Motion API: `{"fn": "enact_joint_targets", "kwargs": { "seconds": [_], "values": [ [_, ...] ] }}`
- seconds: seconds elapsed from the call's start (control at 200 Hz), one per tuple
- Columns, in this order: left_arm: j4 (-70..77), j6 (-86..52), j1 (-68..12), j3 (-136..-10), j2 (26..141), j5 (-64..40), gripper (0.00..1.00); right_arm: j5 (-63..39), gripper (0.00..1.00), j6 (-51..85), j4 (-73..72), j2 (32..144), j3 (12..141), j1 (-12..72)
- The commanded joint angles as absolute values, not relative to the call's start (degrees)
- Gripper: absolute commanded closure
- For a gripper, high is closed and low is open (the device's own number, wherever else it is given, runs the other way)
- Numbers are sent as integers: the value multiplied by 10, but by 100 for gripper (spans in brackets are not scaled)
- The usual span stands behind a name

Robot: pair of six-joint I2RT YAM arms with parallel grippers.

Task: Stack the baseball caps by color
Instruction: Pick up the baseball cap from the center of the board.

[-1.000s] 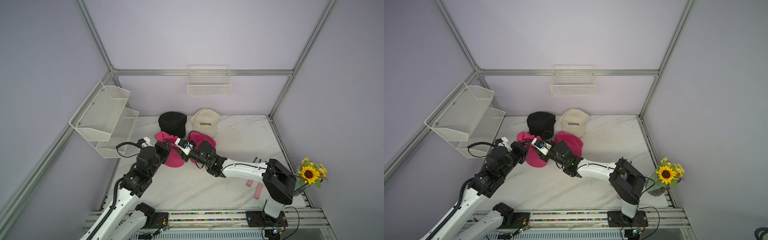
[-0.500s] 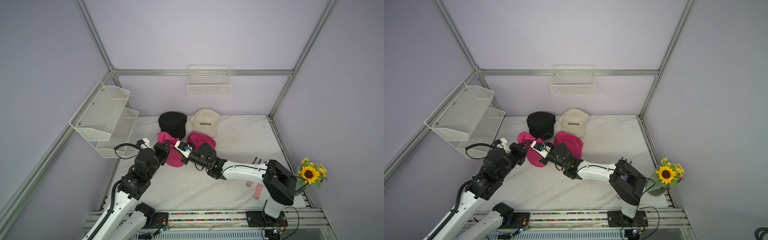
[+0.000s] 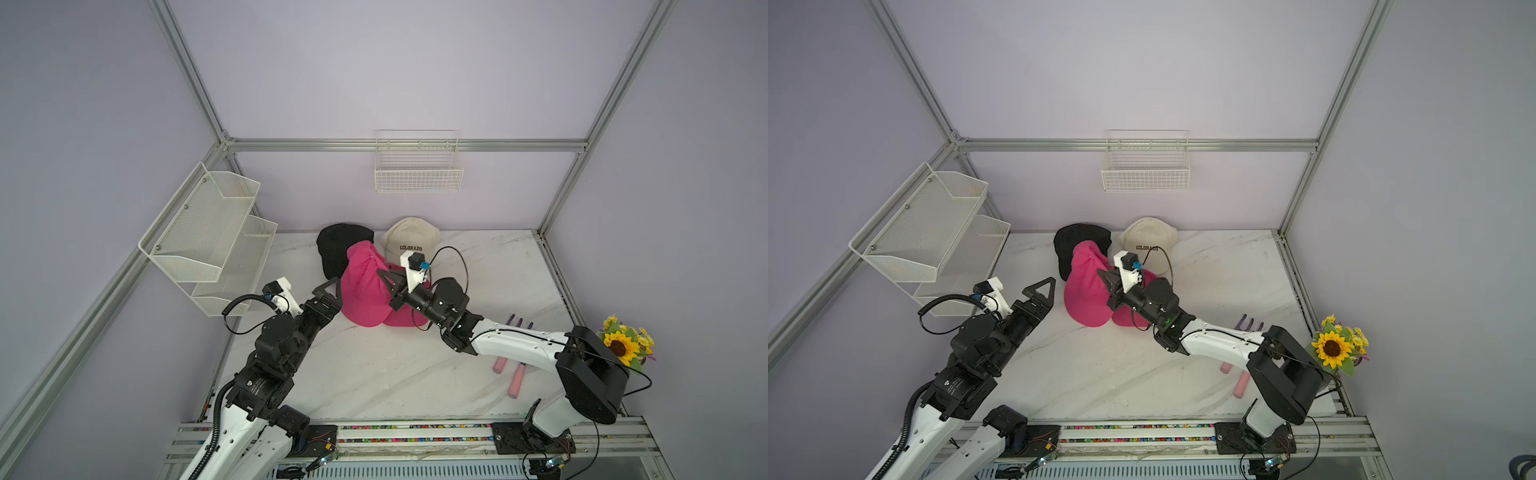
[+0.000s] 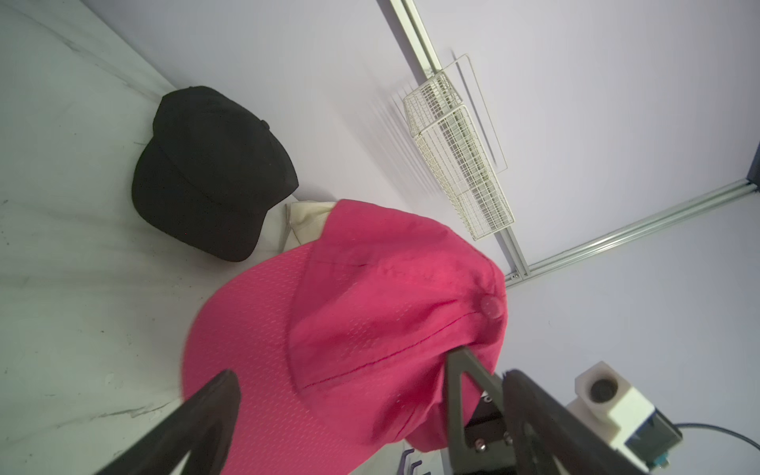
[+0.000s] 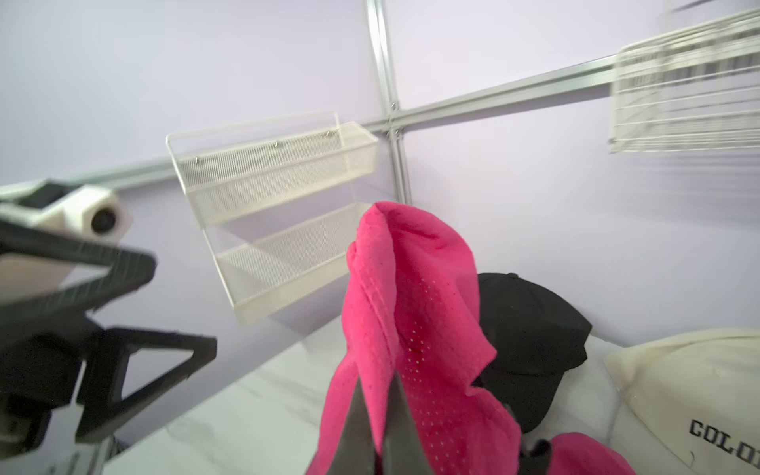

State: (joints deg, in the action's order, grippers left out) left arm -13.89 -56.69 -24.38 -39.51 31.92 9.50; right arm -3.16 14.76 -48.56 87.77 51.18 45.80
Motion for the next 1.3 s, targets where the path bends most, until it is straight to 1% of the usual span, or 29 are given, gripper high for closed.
{"fn": "enact_joint_targets", "kwargs": {
  "seconds": [0.0,0.08,0.145,0.245,0.385,0.516,0.596,0.681,0.766,0.836,0.891,0.936,1.001,1.031,1.066,1.141,1.297],
  "values": [
    [-129,-499,-241,-411,332,50,0,-47,100,293,-589,832,470,433],
    [-88,-518,-240,-384,348,-7,0,-31,100,318,-612,804,451,429],
    [-17,-548,-240,-345,359,-46,0,-29,100,340,-641,786,435,426],
    [102,-590,-235,-299,390,-109,0,-66,100,366,-693,771,413,423],
    [233,-627,-229,-296,470,-218,0,-132,100,384,-757,764,395,423],
    [330,-676,-228,-292,528,-263,0,-193,100,406,-837,769,380,423],
    [382,-702,-227,-298,558,-309,0,-232,100,405,-873,778,376,423],
    [440,-762,-226,-299,586,-350,0,-262,100,396,-903,792,373,423],
    [531,-830,-225,-284,615,-373,0,-288,100,383,-920,804,375,423],
    [621,-864,-225,-268,631,-376,0,-285,100,375,-919,807,370,423],
    [658,-886,-225,-262,635,-381,5,-272,100,365,-919,803,361,423],
    [665,-896,-225,-264,634,-388,12,-261,100,363,-918,803,354,420],
    [652,-902,-225,-267,624,-395,27,-261,100,365,-918,809,350,413],
    [638,-900,-225,-266,618,-397,29,-262,100,366,-919,811,350,410],
    [620,-896,-225,-266,609,-397,27,-267,100,364,-919,813,352,408],
    [568,-878,-225,-262,584,-396,15,-269,100,364,-918,819,358,404],
    [494,-844,-225,-263,542,-394,10,-221,100,364,-917,821,361,396]
  ]
}}
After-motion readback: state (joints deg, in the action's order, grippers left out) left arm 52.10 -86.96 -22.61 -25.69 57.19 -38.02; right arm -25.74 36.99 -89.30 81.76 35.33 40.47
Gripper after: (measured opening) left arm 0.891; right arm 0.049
